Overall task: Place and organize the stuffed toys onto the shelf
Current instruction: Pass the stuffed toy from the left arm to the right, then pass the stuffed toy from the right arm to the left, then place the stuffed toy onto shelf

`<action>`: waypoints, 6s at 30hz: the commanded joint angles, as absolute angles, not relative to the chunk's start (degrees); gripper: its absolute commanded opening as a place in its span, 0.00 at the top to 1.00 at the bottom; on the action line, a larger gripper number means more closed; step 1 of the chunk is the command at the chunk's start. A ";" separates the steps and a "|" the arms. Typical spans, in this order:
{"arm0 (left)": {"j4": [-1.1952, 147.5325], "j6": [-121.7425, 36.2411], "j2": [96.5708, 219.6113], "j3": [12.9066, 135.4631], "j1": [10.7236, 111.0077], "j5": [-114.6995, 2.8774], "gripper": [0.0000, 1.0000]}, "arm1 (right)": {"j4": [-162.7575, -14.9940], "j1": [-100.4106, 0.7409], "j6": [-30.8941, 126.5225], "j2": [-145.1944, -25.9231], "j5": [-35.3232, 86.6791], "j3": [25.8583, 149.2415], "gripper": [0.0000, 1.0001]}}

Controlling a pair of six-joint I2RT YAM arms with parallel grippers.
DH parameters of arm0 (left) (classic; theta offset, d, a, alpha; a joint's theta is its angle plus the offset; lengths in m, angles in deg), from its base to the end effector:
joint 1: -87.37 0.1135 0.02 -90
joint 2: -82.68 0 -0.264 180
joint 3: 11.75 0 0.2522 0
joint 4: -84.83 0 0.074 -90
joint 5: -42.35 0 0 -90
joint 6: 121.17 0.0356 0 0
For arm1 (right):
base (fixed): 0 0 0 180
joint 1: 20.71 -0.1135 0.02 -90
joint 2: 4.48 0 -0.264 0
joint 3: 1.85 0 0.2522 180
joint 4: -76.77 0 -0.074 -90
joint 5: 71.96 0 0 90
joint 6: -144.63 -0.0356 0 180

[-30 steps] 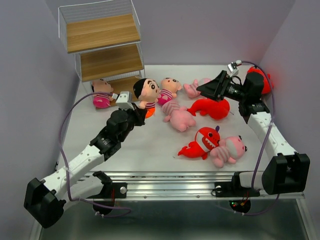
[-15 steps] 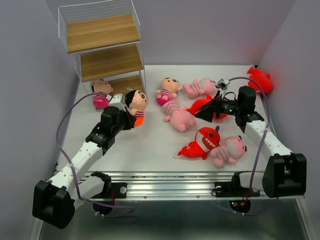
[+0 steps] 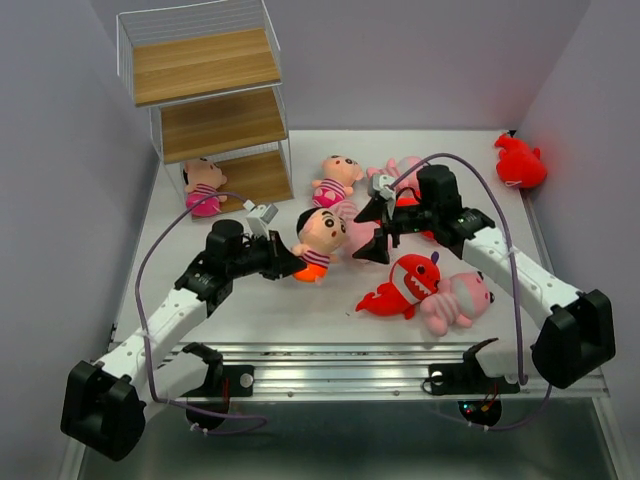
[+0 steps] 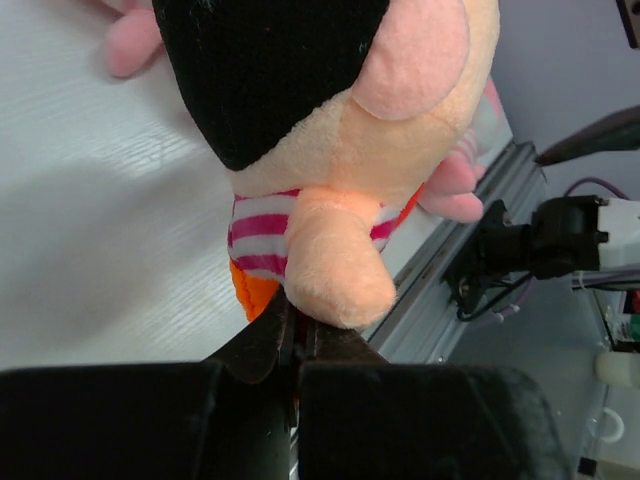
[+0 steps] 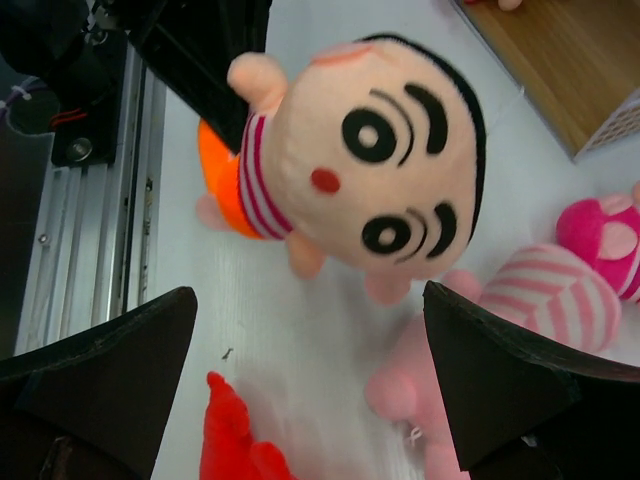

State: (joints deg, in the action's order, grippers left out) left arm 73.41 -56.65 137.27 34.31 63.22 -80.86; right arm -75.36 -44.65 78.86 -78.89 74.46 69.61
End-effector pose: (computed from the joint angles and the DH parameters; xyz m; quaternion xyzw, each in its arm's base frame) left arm 0.1873 -0.1053 0.2558 0.1549 0.7866 -0.4432 0.4010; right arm 0.2451 0.1413 0.3068 -0.5258 0.6043 0.4100 0.4362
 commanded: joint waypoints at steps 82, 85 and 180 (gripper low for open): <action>73.00 -61.06 124.35 29.27 57.56 -37.72 1.00 | -71.63 -36.88 62.17 -85.09 67.33 80.05 0.00; 75.10 -59.13 125.22 28.12 61.26 -38.25 1.00 | -71.89 -36.35 64.55 -83.50 69.27 75.66 0.00; 121.78 -58.59 176.28 45.34 81.21 -41.14 1.00 | -72.33 -29.32 72.91 -85.43 84.31 66.23 0.00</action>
